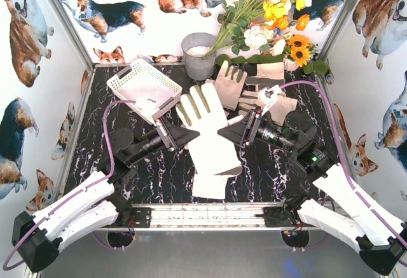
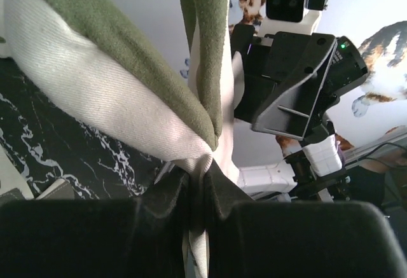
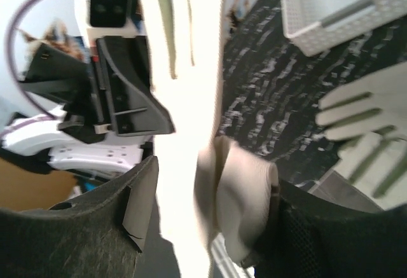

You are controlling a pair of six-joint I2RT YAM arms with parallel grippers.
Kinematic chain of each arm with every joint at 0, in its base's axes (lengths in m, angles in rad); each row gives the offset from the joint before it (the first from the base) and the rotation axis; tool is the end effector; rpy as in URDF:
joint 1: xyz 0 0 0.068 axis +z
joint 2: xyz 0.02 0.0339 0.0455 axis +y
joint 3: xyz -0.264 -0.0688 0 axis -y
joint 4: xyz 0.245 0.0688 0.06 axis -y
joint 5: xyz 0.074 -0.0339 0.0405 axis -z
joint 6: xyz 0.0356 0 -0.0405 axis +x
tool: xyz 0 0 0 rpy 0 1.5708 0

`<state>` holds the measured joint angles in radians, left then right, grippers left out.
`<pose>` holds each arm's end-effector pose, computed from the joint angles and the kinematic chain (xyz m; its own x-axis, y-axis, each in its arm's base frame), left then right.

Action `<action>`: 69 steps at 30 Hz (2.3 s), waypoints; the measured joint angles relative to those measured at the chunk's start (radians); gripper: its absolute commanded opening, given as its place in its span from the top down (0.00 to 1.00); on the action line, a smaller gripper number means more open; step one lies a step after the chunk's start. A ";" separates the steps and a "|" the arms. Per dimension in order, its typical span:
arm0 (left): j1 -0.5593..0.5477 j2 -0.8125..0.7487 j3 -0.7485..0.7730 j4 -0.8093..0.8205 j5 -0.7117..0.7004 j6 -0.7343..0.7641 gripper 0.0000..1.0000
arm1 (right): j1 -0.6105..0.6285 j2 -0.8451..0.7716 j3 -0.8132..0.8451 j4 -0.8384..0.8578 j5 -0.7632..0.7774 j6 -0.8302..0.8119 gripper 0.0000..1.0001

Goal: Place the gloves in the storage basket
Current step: Turn over the glove, then pair the glove with the glove.

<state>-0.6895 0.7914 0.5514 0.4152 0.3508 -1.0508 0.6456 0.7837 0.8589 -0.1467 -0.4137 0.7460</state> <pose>0.1407 -0.1319 0.3201 -0.6782 -0.4971 -0.5413 0.5433 0.1568 -0.8248 0.1345 0.1192 0.3705 -0.6332 0.3011 -0.7130 -0.6011 0.3891 0.6981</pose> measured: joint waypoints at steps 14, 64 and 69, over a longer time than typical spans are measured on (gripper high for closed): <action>0.000 0.052 0.084 -0.171 0.063 0.055 1.00 | 0.000 0.008 0.009 -0.180 0.066 -0.143 0.76; -0.372 0.676 0.324 -0.771 -0.695 0.099 1.00 | 0.240 0.329 -0.234 -0.263 0.452 0.107 1.00; -0.366 0.705 0.344 -0.793 -0.713 0.099 1.00 | 0.240 0.370 -0.234 -0.236 0.453 0.109 1.00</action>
<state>-1.0557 1.4960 0.8959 -0.3779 -0.3626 -0.9520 0.8856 1.1534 0.6250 -0.3824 0.0391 0.8551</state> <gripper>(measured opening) 0.032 0.088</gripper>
